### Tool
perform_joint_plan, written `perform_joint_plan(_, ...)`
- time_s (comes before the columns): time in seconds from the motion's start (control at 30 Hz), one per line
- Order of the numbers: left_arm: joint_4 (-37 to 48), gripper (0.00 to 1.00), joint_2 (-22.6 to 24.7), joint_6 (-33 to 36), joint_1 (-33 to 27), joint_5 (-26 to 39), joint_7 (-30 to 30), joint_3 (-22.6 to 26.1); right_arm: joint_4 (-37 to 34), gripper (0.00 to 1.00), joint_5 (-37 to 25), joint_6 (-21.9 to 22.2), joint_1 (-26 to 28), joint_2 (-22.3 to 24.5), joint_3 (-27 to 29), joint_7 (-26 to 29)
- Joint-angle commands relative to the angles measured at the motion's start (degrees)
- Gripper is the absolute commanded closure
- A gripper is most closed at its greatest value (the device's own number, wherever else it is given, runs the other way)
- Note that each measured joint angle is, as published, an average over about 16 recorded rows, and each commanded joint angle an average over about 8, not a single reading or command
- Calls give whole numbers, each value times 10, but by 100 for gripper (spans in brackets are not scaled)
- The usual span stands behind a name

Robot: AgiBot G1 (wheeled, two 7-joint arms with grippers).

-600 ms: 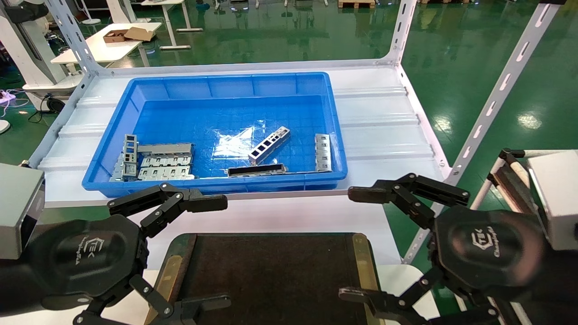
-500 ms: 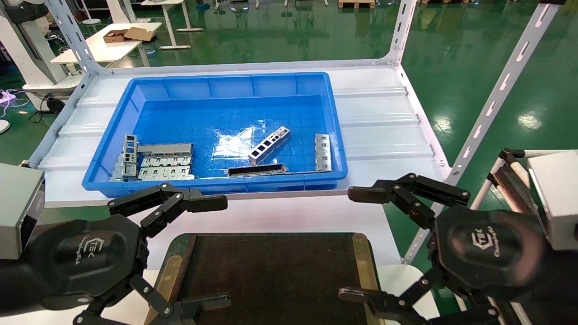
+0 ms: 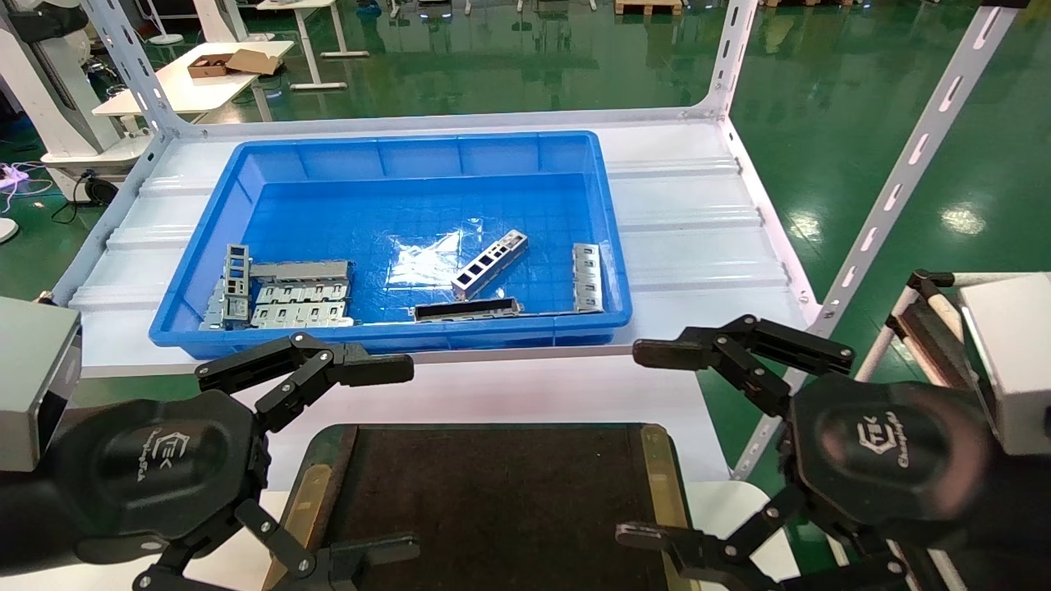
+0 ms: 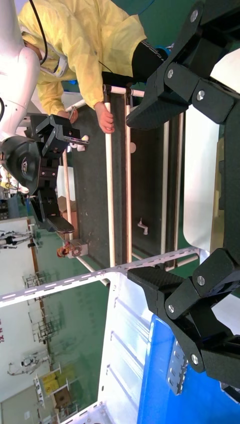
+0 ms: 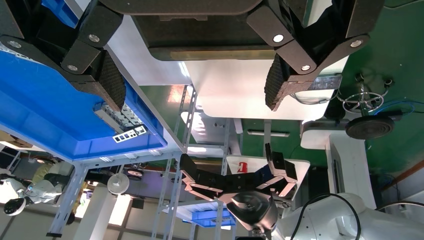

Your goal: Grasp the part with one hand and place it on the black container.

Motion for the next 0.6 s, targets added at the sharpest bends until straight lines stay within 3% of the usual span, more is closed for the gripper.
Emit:
perform_joint_plan(0.03,0,0,0,0,0,0,0,0,0,0,0,0,0,0,0,0)
perform_joint_plan(0.33,1,0,10,-25,-2,16,1,3,0,0,0,0,0,0,0,0)
perform_joint_plan(0.6,9,0,48,-134,-20,86,-24,23,0,0,0,0,0,0,0,0)
